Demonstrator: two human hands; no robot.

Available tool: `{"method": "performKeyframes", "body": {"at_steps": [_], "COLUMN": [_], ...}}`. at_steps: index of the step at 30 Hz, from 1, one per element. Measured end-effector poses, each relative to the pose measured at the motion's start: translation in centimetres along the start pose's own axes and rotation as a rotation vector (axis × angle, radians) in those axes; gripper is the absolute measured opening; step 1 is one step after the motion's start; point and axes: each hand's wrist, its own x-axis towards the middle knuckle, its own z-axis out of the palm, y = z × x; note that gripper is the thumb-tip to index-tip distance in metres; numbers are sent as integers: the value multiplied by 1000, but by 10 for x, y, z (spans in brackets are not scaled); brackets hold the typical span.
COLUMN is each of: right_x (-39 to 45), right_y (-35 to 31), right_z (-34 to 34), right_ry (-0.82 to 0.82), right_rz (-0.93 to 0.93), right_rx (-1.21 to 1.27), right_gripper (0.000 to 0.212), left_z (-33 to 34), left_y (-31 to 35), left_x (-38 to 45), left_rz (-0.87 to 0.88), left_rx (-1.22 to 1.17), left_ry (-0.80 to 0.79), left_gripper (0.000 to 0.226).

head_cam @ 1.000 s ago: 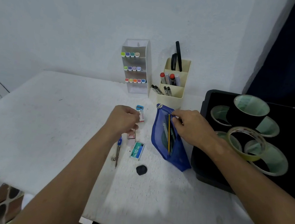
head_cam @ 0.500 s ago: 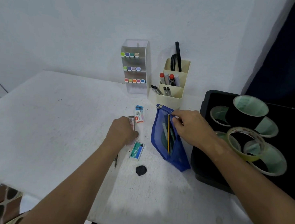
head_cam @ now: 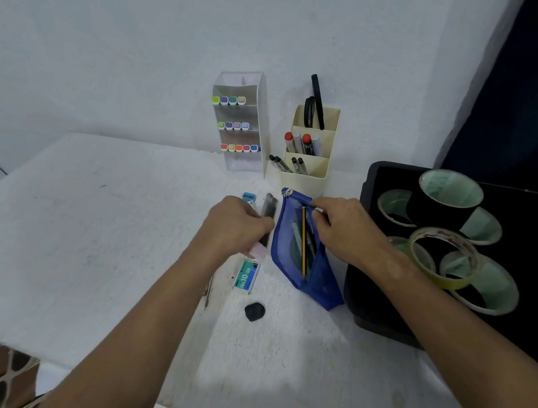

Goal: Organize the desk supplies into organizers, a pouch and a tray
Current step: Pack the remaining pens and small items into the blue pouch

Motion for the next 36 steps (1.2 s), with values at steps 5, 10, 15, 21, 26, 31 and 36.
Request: {"method": "performKeyframes", "body": {"at_steps": [5,10,15,21,26,31,36], "right_x": [0,0,0,0,0,0,0], "right_y": [-1,-1,1,1,2,1,1], "right_z": [0,-1,0,1,1,0,1], "right_ry": [13,21,29,21,23,4,-9], "right_rz": [-8,-10,-24,-17,-19,-27,-26], "right_rx": [-11,-18,-12,-16,-13,-18,-34], "right_gripper": [28,28,27,27,27,25,25], "left_z": [18,41,50,50,47,37,36], "left_y": [16,17,6,-4,-5,11,1], "left_x": [-10,-9,-8,-2,1,-5,-2], "left_rz": [-70,10,190,56,70,161,113], "left_rx": [-221,-206,66,226,185,-285,-200], "left_ry": [-235,-243,21,25,-28,-41,-44], "left_gripper": [20,16,20,20,22,17,9]}}
